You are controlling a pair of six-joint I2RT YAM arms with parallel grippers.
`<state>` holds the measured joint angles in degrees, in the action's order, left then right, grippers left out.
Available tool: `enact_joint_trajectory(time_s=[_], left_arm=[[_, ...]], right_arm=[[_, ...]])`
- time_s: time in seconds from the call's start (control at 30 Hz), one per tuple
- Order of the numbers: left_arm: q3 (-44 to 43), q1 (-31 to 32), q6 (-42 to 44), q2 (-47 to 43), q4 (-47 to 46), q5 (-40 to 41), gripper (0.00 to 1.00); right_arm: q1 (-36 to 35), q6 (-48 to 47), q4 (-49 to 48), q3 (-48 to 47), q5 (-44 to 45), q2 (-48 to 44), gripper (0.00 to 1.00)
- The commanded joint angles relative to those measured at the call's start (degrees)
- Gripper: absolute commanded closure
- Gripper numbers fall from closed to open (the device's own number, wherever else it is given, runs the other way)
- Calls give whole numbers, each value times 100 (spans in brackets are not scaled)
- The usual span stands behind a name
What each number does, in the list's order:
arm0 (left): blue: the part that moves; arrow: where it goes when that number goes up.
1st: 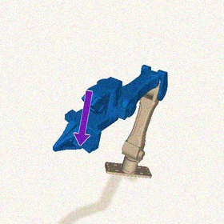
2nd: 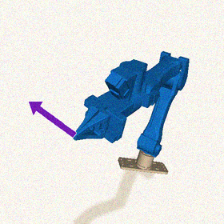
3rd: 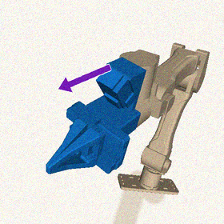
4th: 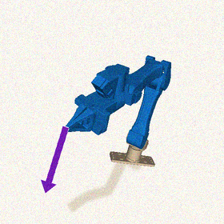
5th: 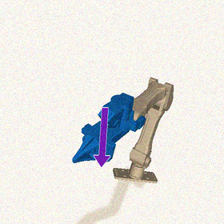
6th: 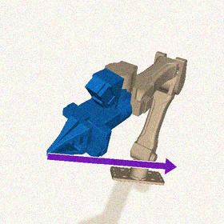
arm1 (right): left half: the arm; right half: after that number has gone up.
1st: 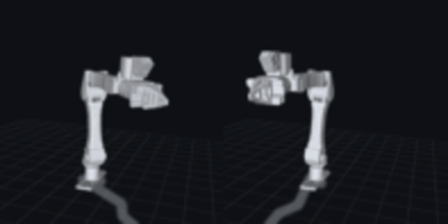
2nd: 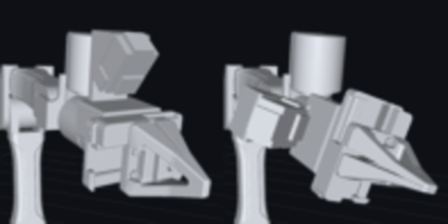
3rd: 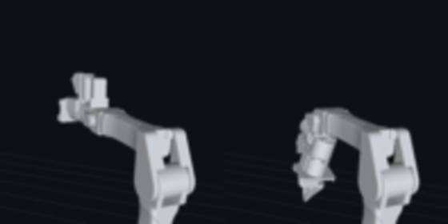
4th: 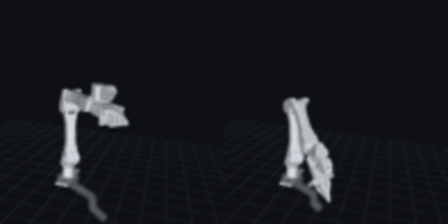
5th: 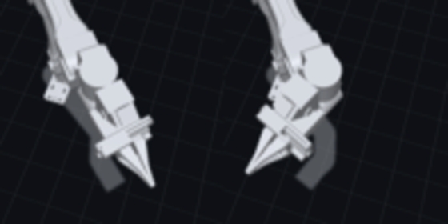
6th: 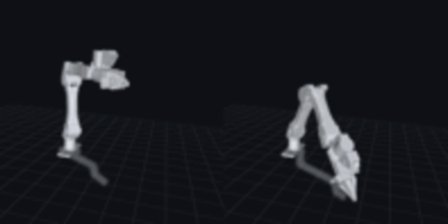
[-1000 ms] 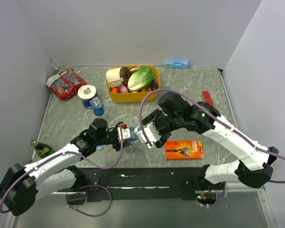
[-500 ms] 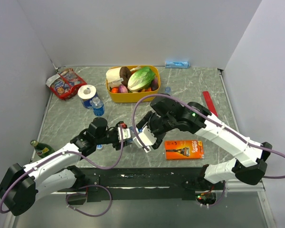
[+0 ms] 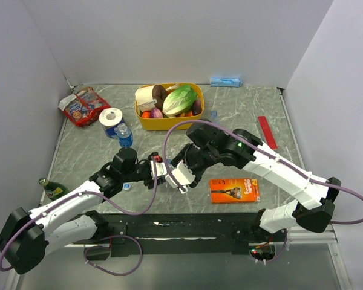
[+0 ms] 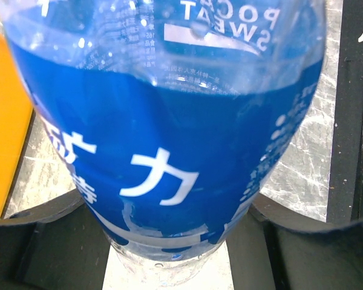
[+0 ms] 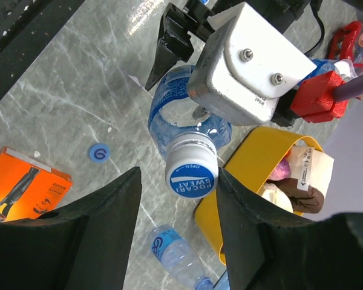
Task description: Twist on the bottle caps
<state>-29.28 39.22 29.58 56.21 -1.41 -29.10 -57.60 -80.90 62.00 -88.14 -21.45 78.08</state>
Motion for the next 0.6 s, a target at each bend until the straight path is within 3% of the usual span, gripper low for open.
enact_joint_trajectory(time_s=[0.0, 0.57], left_arm=[[-280, 24, 144, 48, -114, -96, 99], [-342, 24, 74, 128, -96, -69, 99]], right_arm=[[-58, 13, -197, -239, -131, -12, 41], [-32, 330, -548, 95, 229, -223, 33]])
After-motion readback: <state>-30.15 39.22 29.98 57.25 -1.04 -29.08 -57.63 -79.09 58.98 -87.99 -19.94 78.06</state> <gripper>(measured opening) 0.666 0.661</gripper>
